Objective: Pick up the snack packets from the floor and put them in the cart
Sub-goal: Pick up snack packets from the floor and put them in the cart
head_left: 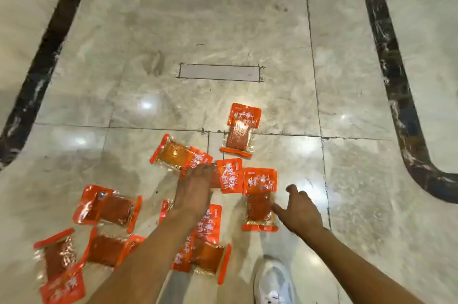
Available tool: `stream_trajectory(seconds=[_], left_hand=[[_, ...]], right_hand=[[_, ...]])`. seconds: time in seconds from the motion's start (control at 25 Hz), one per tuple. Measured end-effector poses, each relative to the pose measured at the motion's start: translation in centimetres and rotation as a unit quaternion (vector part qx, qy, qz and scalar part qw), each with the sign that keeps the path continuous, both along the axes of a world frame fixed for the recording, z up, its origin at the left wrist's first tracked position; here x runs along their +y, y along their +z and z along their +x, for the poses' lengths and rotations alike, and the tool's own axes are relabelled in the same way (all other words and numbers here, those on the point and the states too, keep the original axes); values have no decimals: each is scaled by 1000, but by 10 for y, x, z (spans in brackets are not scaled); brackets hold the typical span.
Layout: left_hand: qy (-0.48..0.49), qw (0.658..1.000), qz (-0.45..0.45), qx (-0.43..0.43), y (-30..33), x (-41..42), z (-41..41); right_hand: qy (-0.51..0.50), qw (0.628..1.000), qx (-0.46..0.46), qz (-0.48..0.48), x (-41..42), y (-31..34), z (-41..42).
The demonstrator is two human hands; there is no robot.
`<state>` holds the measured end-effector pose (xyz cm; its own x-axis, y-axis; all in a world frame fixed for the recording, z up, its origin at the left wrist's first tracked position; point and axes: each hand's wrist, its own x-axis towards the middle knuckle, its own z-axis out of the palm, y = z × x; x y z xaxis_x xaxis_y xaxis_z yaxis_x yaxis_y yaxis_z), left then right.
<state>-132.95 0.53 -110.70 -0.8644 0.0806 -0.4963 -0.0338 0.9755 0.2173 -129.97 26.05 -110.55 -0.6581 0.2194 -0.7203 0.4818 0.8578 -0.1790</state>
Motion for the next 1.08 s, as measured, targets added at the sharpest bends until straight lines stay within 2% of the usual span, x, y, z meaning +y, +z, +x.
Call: stream_trajectory(seconds=[0.12, 0.24, 0.4, 0.64, 0.76, 0.88, 1.0, 1.08], left_hand=[[-34, 999, -18, 3, -86, 4, -40], [-54, 998, -12, -8, -135, 8, -61], [-80, 995, -16, -61, -147, 9, -66], [-89, 992, 42, -80, -142, 20, -17], [-76, 992, 55, -83, -107, 24, 4], [-1, 994, 100, -40, -32, 28, 16], [100, 976, 189, 45, 71, 37, 15], [167, 955, 239, 51, 152, 44, 8]], right_hand=[[10, 999, -35, 27, -14, -86, -15], [-76, 997, 22, -1, -33, -129, -17], [-164, 984, 29, -57, -40, -144, -12], [-93, 994, 46, -23, -40, -138, -3], [-97, 994, 29, -31, -26, -109, 7], [-129, 989, 40, -55, -4, -44, 29], [-181, 975, 93, -94, 18, 56, 37], [-208, 958, 147, -128, 32, 141, 31]])
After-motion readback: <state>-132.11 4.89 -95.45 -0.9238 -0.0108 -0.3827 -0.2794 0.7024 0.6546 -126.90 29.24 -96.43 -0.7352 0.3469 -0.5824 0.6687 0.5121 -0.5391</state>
